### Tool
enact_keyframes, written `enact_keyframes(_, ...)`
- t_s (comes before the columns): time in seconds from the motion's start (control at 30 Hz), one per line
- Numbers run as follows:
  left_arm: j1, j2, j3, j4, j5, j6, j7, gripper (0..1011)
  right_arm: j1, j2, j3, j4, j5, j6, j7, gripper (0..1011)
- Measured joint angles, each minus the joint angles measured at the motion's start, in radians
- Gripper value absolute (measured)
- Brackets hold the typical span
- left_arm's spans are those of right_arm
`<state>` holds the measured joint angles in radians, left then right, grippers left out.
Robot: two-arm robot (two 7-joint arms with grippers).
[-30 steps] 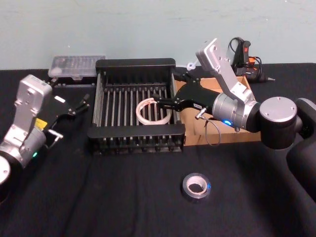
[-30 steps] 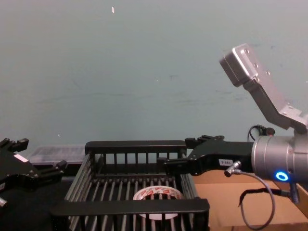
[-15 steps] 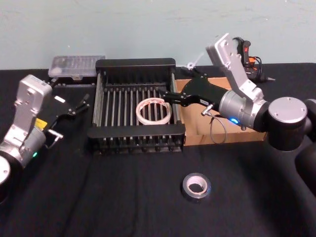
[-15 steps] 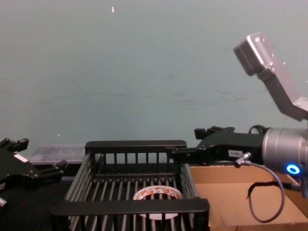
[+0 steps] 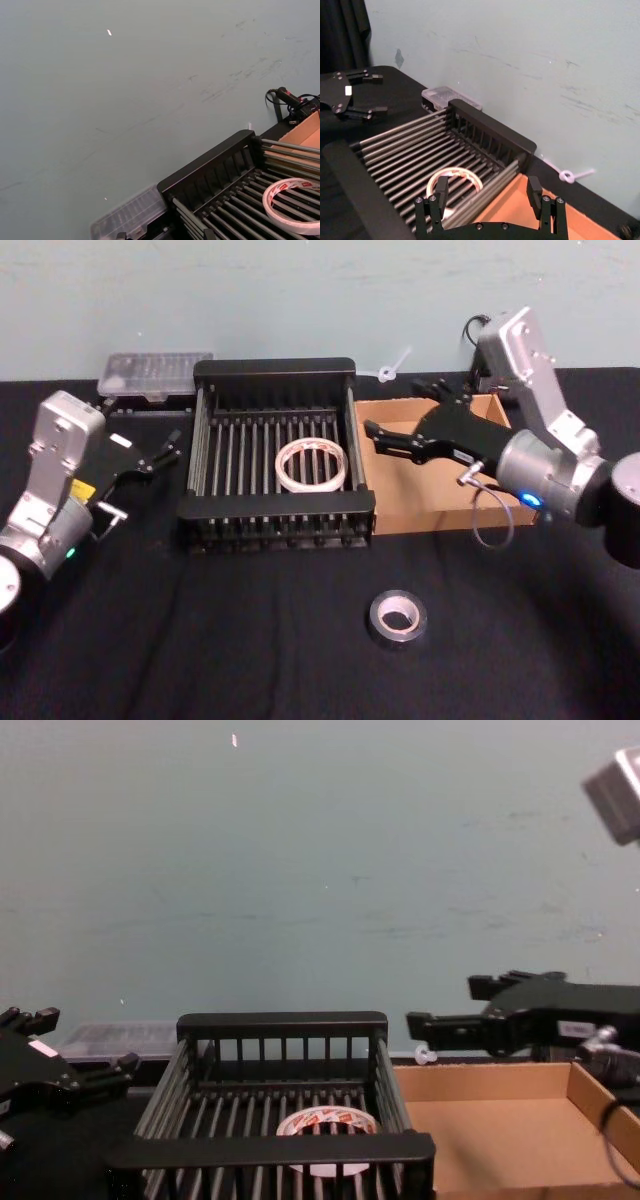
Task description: Pick up the white tape and place it into the black box , Pick up the silver tape and place it into the brown box.
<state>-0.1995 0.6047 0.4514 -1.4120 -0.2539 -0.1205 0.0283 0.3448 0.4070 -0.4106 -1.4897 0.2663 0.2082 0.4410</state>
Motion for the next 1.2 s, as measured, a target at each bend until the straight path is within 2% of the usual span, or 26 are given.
enact_keyframes(0.23, 0.0, 0.0, 0.0, 0.0, 0.0, 0.0, 0.0, 1001, -0.096, 0.074, 0.041, -0.117, 0.048, 0.045, -0.001, 1002)
enact_keyframes(0.6, 0.0, 0.0, 0.0, 0.0, 0.0, 0.0, 0.0, 1001, -0.234, 0.159, 0.079, -0.238, 0.124, 0.098, -0.01, 1002)
enact_keyframes(0.9, 0.0, 0.0, 0.0, 0.0, 0.0, 0.0, 0.0, 1001, -0.291, 0.214, 0.06, -0.278, 0.15, 0.132, -0.004, 1002)
enact_keyframes(1.2, 0.0, 0.0, 0.0, 0.0, 0.0, 0.0, 0.0, 1001, -0.289, 0.246, 0.021, -0.28, 0.154, 0.152, 0.016, 1002)
